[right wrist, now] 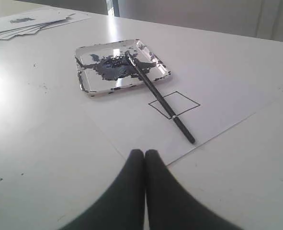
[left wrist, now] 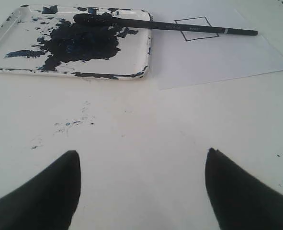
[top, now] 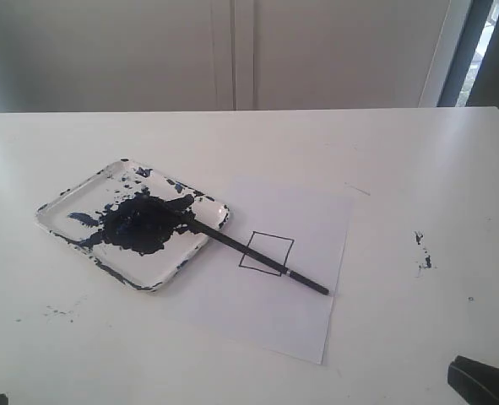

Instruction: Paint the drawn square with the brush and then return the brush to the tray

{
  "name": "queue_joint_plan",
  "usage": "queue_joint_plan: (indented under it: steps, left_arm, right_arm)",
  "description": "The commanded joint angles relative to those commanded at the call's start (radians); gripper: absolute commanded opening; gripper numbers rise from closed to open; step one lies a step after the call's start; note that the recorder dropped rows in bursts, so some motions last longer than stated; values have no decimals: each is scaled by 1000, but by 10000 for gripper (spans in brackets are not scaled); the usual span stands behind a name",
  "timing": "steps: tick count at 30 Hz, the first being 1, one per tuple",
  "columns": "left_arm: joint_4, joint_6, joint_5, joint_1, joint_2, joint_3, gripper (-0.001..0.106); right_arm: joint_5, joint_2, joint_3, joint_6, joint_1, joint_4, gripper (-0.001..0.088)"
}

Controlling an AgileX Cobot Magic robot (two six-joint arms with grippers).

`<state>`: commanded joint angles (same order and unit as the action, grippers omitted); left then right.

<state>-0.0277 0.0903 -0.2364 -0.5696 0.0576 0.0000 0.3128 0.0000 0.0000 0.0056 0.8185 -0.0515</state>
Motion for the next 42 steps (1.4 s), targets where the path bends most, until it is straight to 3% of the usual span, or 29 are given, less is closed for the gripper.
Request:
queue_joint_plan:
  steps: [9, 14, 19, 24, 27, 31, 36, 42]
  left_arm:
    - [0, 0, 0, 0, 0, 0, 749]
    - [0, 0, 0, 0, 0, 0, 749]
    - [0, 0, 0, 0, 0, 0, 749]
    - [0, 0, 0, 0, 0, 0, 749]
    - [0, 0, 0, 0, 0, 0, 749]
    - [0, 0, 0, 0, 0, 0, 749]
    - [0, 0, 0, 0, 0, 0, 749]
    - [0, 0, 0, 0, 0, 0, 749]
  right_arm:
    - [-16, 0, 0, -13, 0, 52, 0]
    - [-119, 0, 0, -6, 0, 59, 0]
    - [-577, 0, 0, -6, 0, 59, 0]
    - [-851, 0, 0, -6, 0, 59, 0]
    - [-863, 0, 0, 15, 0, 59, 0]
    - [-854, 25, 0, 226, 0, 59, 0]
    - [-850, 200, -11, 372, -2, 59, 0]
    - [-853, 446, -79, 379, -2, 59, 0]
